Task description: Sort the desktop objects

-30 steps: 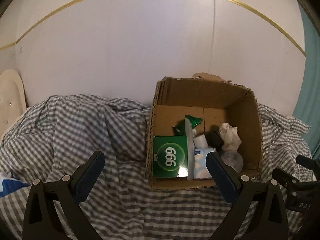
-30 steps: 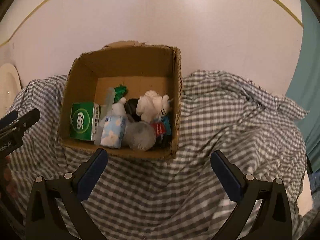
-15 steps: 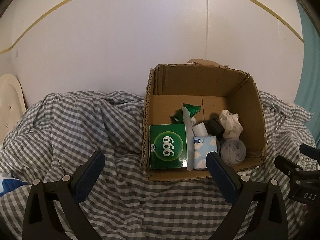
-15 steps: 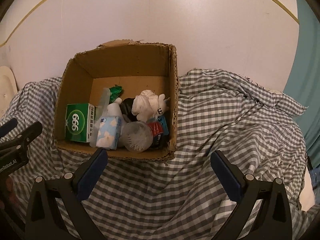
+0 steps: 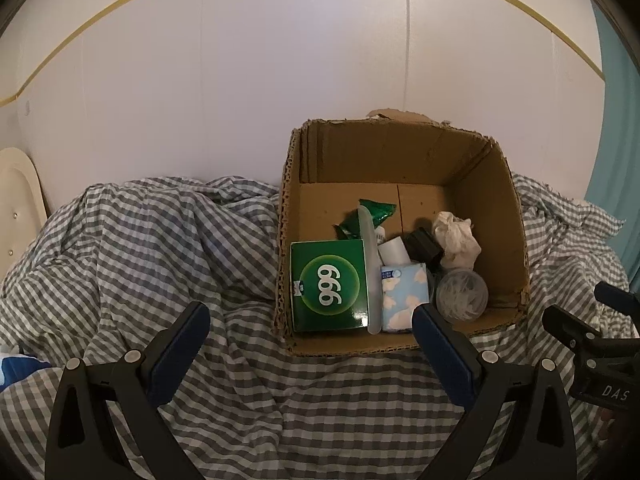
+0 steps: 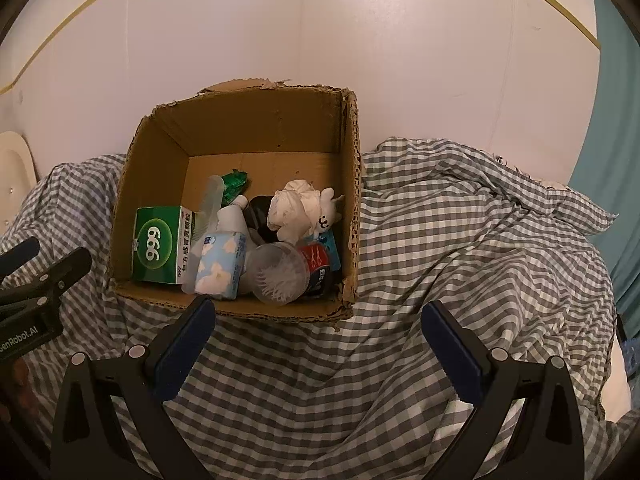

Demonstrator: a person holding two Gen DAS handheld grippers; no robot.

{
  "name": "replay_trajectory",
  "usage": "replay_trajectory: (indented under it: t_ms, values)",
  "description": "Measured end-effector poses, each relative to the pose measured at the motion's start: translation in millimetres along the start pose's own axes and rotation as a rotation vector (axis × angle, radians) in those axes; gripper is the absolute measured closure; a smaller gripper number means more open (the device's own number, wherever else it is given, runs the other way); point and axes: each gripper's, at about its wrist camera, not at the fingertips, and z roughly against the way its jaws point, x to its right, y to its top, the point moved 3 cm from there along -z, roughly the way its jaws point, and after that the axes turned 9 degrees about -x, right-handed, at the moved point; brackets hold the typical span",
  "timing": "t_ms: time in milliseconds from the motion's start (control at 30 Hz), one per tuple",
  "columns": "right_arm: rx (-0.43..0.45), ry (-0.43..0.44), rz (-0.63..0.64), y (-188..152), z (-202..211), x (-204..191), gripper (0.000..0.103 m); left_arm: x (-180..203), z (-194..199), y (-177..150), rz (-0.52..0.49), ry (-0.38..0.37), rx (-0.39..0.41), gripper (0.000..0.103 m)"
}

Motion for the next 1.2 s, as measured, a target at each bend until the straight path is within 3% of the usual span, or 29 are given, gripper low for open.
replay_trajectory:
  t_ms: [1200]
  values:
    - [-0.023, -0.039, 0.044, -4, -6, -4, 0.001, -11, -8, -2, 0.104, -0.006, -0.001, 0.0]
